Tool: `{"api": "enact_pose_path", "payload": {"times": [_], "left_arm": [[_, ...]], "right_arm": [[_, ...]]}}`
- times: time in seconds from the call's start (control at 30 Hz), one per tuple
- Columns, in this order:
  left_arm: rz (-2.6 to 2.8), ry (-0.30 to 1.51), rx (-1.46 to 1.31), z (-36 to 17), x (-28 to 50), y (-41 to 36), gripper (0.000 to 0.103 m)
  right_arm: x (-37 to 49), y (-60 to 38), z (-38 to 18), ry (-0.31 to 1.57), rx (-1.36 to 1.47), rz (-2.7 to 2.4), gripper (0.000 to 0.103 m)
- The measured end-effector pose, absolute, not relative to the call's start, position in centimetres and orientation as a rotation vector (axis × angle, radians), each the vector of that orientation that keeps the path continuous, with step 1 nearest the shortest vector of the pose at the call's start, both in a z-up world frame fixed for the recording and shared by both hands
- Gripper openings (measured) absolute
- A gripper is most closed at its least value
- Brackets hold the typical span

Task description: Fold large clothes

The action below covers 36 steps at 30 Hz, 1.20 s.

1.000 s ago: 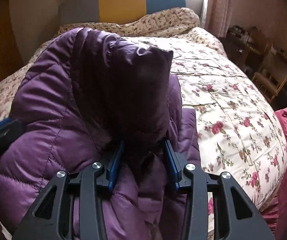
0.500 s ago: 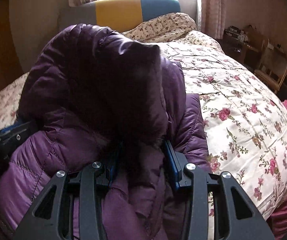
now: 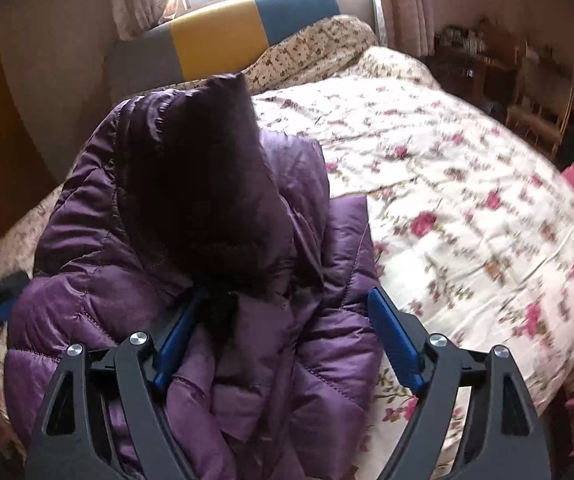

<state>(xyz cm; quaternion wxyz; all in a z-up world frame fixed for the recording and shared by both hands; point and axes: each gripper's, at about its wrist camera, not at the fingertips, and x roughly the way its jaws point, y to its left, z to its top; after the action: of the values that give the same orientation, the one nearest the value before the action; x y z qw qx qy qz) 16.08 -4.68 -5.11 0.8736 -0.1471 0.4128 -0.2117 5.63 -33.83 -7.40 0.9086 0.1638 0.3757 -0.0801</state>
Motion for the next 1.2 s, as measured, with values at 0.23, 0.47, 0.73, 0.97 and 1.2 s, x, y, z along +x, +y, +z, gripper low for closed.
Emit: {"api": "enact_pose_path", "payload": {"times": [0.23,0.47,0.73,0.97,1.2], "left_arm": [[-0.565,1.000,-0.511,-8.4,17.7,-4.2,0.083],[-0.653,0.946,-0.494,-7.3,17.1,-5.2,0.068],[-0.624,0.872,-0.463,-4.5,16.3,-1.6,0.067],[-0.479,0.777,-0.454,-1.7,14.6,6.5,0.067],[-0.313,0.710,-0.472,-0.5,11.9,14.9,0.067]], "right_arm": [[5.8,-35.9,-8.7,0.789,0.480,-0.058,0.055],[5.0,-34.8,-7.4,0.767,0.528,0.001,0.026],[7.0,-29.4,-5.6,0.742,0.496,0.115,0.021],[11.8,-19.9,-4.6,0.760,0.400,0.299,0.020],[15.8,-11.2,-4.1,0.801,0.300,0.465,0.020]]}}
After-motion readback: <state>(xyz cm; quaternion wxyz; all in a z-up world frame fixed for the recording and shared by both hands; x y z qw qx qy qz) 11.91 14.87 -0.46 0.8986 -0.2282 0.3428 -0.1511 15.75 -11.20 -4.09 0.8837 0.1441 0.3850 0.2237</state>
